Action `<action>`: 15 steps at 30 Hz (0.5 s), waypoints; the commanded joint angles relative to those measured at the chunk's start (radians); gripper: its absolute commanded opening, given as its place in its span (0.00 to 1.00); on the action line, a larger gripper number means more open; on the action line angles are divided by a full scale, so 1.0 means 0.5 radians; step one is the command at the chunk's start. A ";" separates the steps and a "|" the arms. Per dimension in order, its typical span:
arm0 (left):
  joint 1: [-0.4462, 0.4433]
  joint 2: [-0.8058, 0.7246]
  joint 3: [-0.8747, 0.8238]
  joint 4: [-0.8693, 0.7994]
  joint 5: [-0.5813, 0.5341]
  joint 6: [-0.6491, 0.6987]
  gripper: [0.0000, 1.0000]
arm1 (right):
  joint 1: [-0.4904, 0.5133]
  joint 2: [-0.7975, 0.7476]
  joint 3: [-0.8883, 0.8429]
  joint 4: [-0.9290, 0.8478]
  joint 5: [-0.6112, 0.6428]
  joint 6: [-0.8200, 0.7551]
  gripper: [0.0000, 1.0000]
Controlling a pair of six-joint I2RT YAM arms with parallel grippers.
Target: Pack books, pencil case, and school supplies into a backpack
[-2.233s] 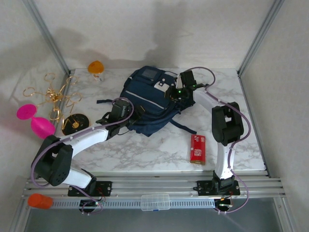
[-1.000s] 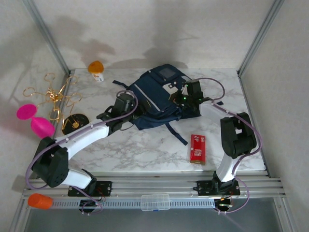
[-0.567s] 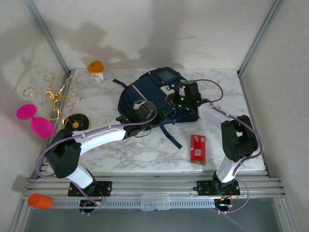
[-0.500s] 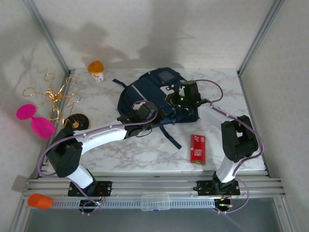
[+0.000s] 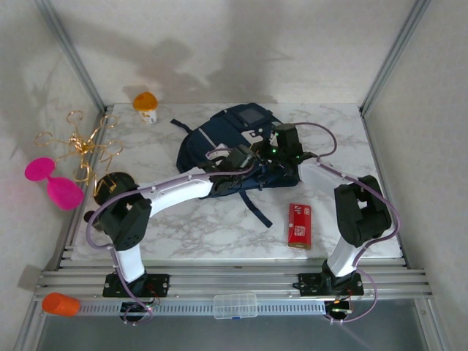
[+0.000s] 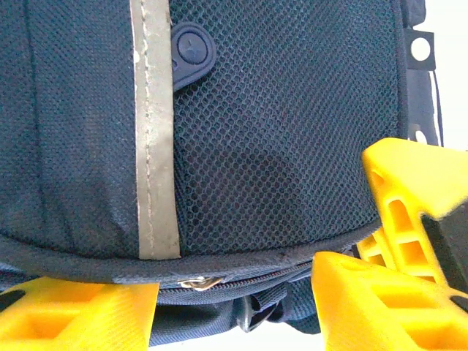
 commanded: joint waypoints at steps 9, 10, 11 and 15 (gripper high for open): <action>-0.002 -0.104 -0.197 -0.353 -0.278 0.005 0.50 | 0.006 -0.018 0.121 0.188 -0.061 0.044 0.00; -0.002 -0.145 -0.249 -0.363 -0.284 0.004 0.50 | -0.002 -0.009 0.133 0.182 -0.060 0.040 0.00; -0.002 -0.179 -0.281 -0.386 -0.293 0.003 0.50 | -0.002 -0.008 0.145 0.178 -0.054 0.041 0.00; -0.041 -0.307 -0.341 -0.472 -0.372 -0.002 0.49 | 0.006 -0.019 0.160 0.184 -0.025 0.025 0.00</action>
